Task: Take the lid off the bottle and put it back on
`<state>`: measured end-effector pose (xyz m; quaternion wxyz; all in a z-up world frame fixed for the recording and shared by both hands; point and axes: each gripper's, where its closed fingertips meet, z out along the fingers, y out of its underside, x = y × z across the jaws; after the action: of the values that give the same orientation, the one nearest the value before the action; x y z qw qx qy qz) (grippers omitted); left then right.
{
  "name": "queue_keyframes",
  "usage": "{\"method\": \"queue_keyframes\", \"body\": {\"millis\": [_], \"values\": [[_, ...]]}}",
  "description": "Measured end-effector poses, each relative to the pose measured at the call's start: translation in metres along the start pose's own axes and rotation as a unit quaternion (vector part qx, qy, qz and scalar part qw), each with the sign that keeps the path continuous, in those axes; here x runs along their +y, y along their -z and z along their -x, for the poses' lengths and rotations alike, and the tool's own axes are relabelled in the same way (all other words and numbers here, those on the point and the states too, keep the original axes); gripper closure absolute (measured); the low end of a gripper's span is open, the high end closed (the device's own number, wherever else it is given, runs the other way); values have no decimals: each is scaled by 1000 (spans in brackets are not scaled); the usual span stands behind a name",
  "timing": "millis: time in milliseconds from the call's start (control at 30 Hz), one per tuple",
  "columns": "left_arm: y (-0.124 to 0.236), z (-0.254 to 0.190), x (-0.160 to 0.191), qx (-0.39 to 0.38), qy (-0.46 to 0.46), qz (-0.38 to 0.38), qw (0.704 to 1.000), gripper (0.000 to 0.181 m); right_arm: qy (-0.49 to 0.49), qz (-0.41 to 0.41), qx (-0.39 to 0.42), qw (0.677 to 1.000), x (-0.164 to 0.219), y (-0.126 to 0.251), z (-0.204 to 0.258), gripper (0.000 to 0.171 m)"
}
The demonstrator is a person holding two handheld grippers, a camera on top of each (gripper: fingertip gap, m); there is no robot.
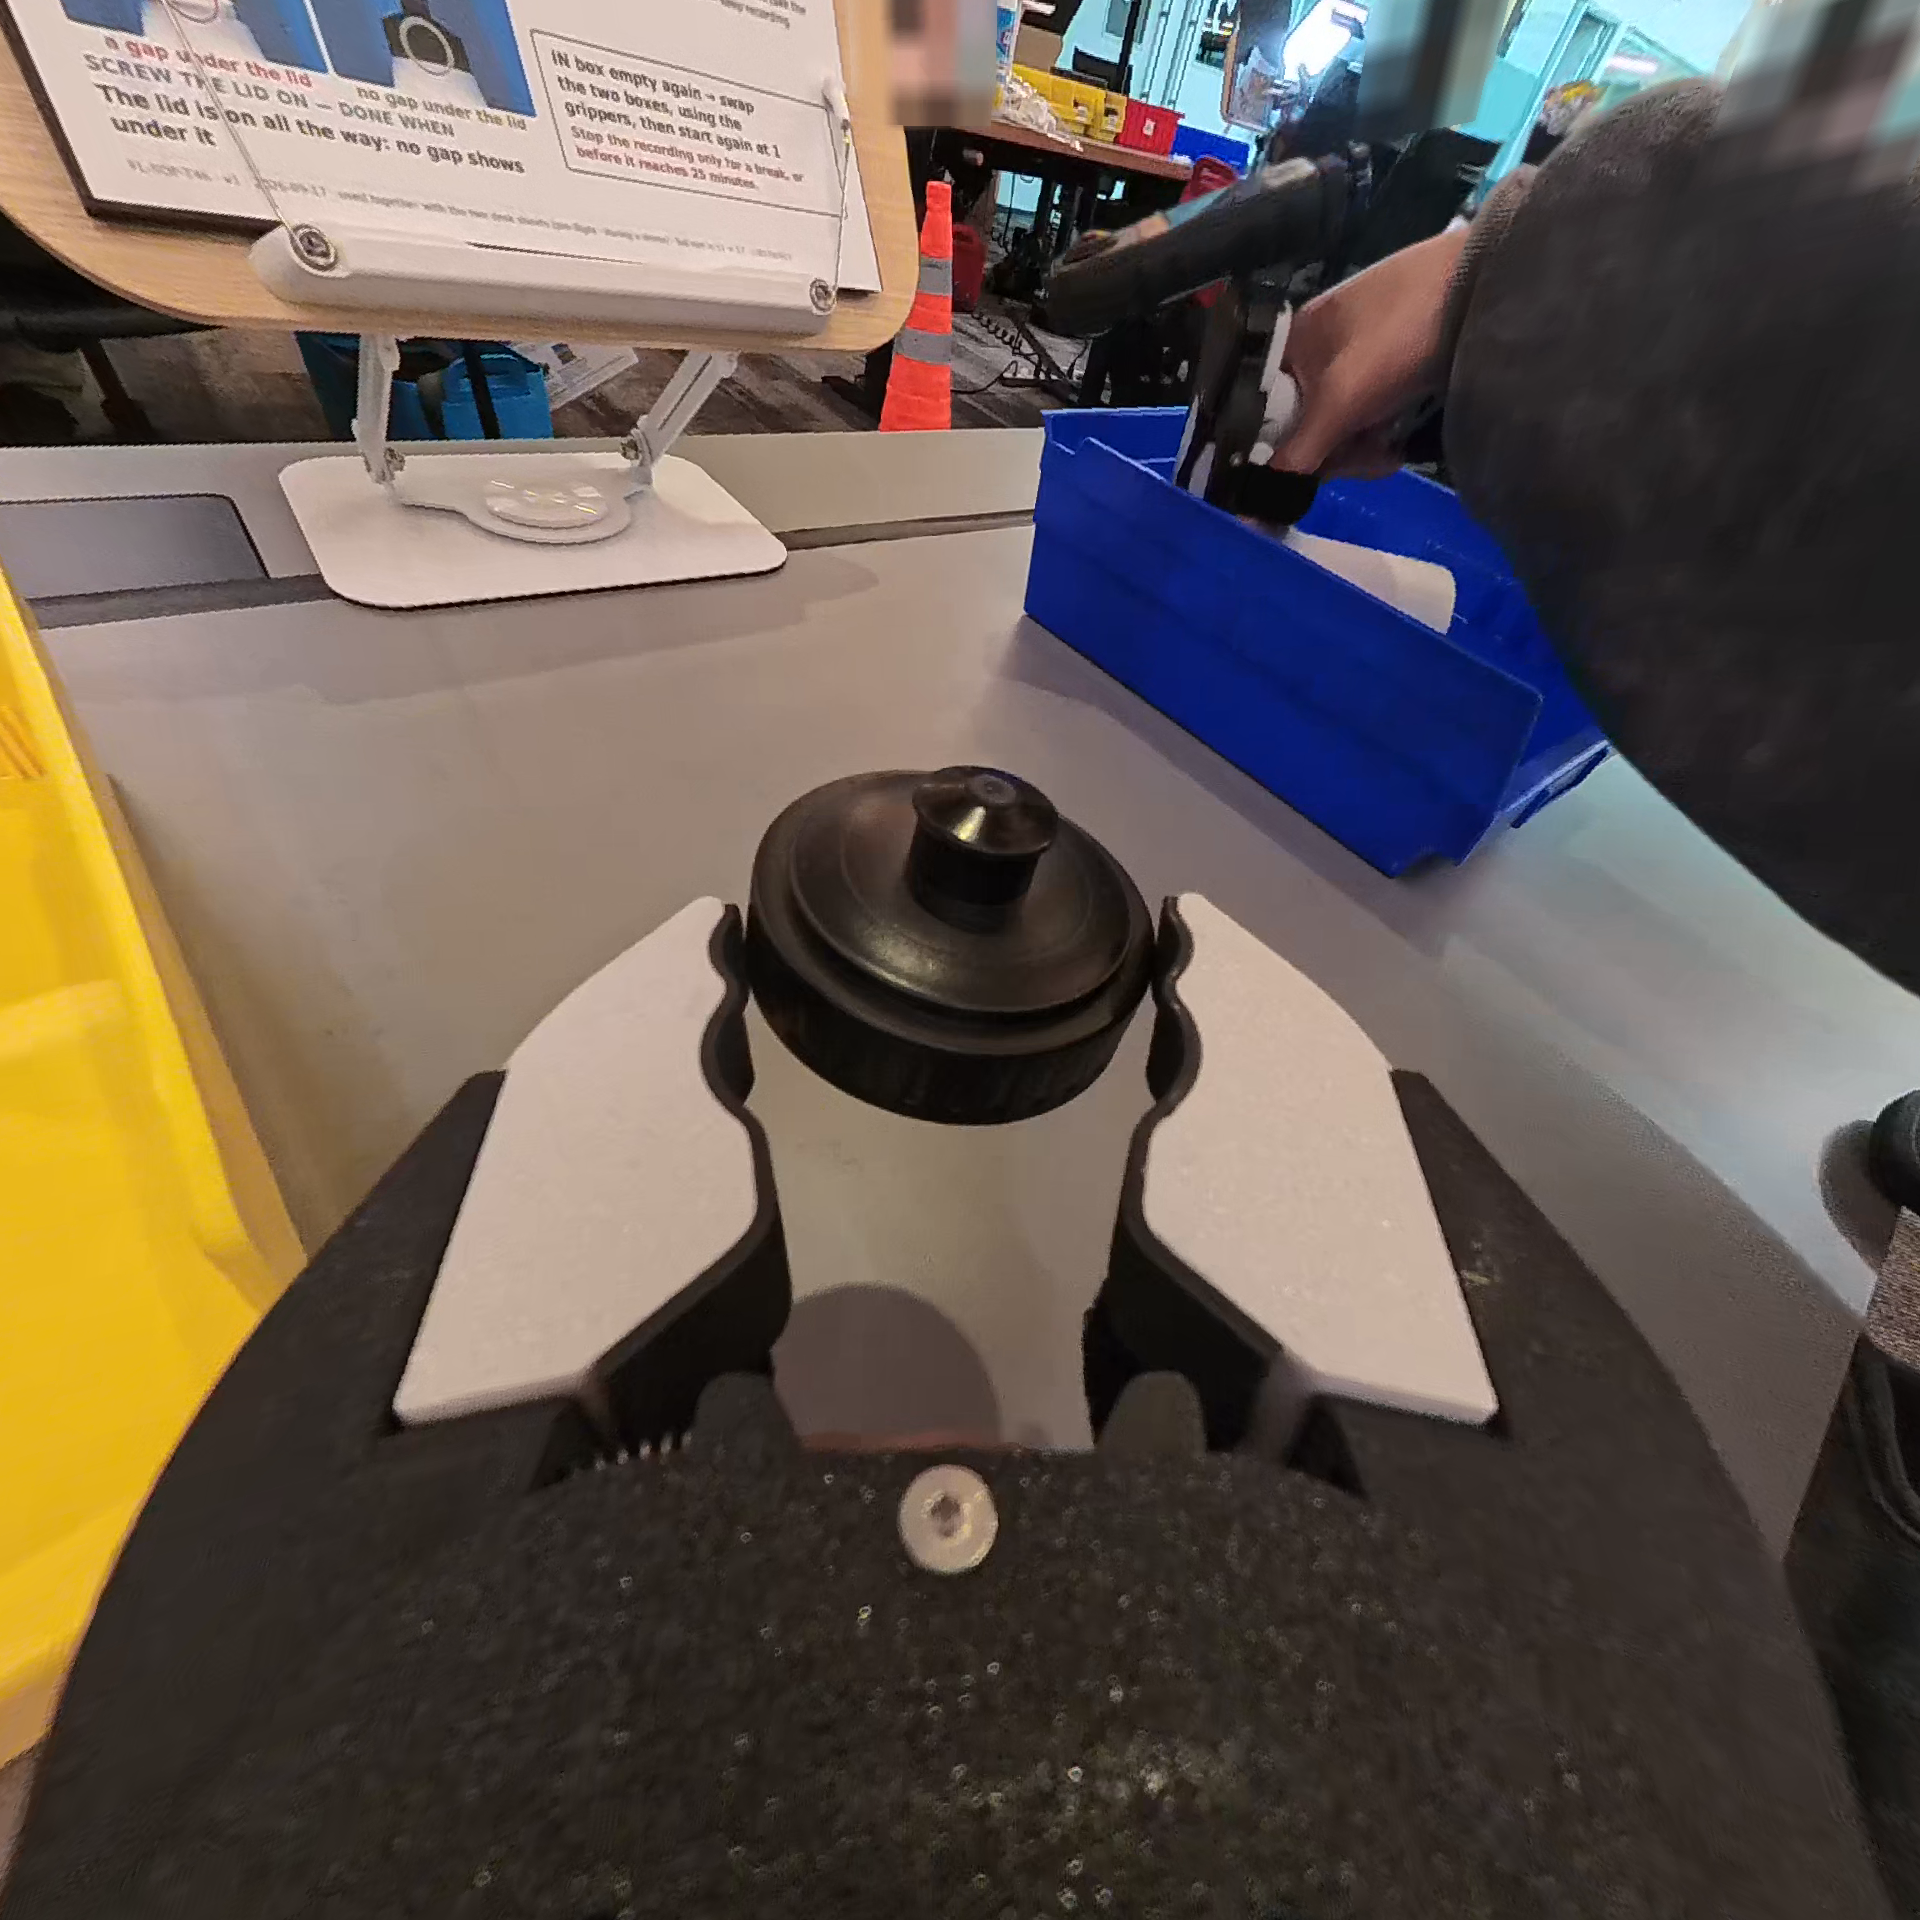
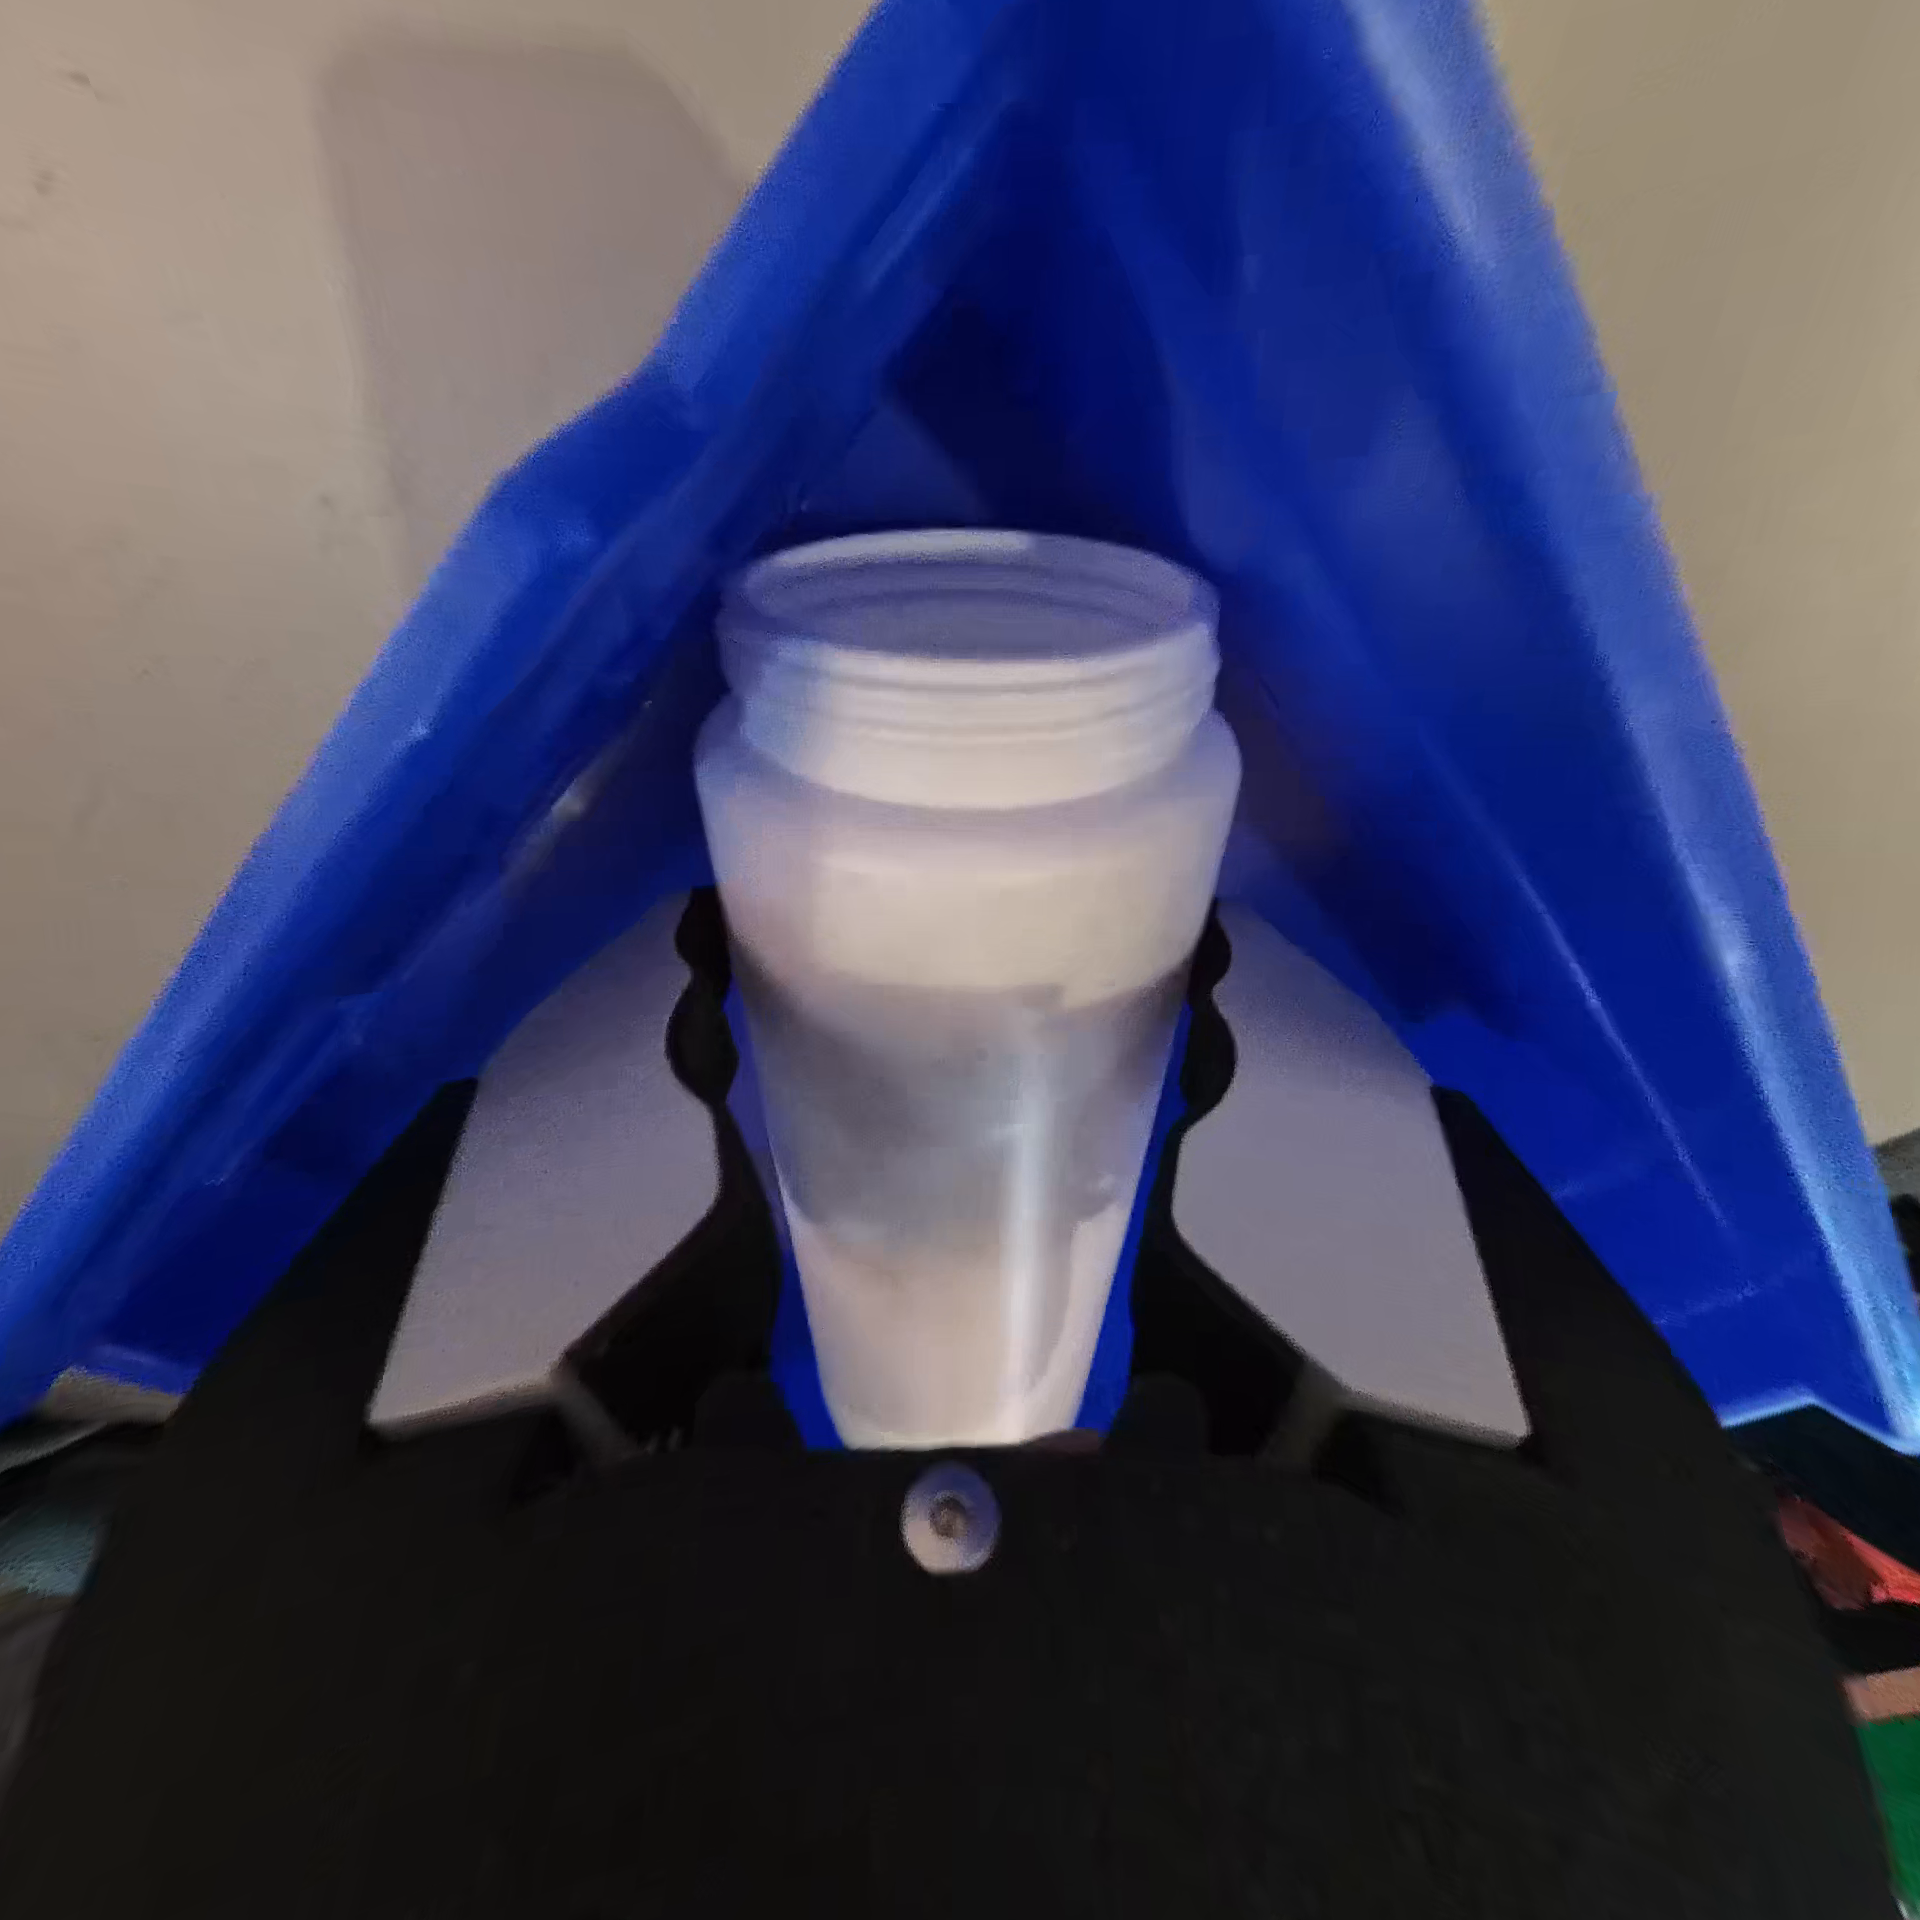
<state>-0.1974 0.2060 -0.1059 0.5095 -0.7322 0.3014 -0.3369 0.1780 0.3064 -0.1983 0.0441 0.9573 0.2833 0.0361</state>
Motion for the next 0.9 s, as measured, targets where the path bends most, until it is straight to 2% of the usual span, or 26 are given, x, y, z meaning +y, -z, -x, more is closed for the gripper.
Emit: {"method": "queue_keyframes", "body": {"millis": [100, 167, 233, 333, 433, 500, 567, 667, 767, 900], "values": [[1, -2, -2, 12, -5, -5, 1000, 107, 0, -57, -27, 998, -1, 12, 11, 74], [3, -8, -5, 33, -4, -13, 999, 107, -21, -143, -17, 989, -2, 46, 11, 71], [5, -14, -9, 60, 1, -21, 998, 107, -35, -263, 3, 964, 1, 95, 22, 74], [6, -19, -13, 88, 13, -32, 996, 107, -15, -465, 18, 885, 16, 160, 86, 81], [6, -34, -15, 151, 30, -36, 987, 107, 59, -604, -116, 787, 27, 175, 209, 88], [9, -51, -18, 214, 47, -39, 975, 107, 96, -620, -198, 753, 30, 158, 275, 90], [14, -64, -21, 262, 57, -42, 962, 107, 127, -611, -218, 750, 29, 138, 311, 90], [21, -81, -22, 325, 67, -35, 943, 107, 169, -641, -233, 711, 25, 140, 337, 92], [27, -92, -21, 367, 77, -26, 927, 107, 208, -622, -218, 723, 13, 134, 347, 86], [25, -95, -15, 373, 67, -18, 925, 107, 258, -614, -222, 712, 0, 134, 364, 87]]}}
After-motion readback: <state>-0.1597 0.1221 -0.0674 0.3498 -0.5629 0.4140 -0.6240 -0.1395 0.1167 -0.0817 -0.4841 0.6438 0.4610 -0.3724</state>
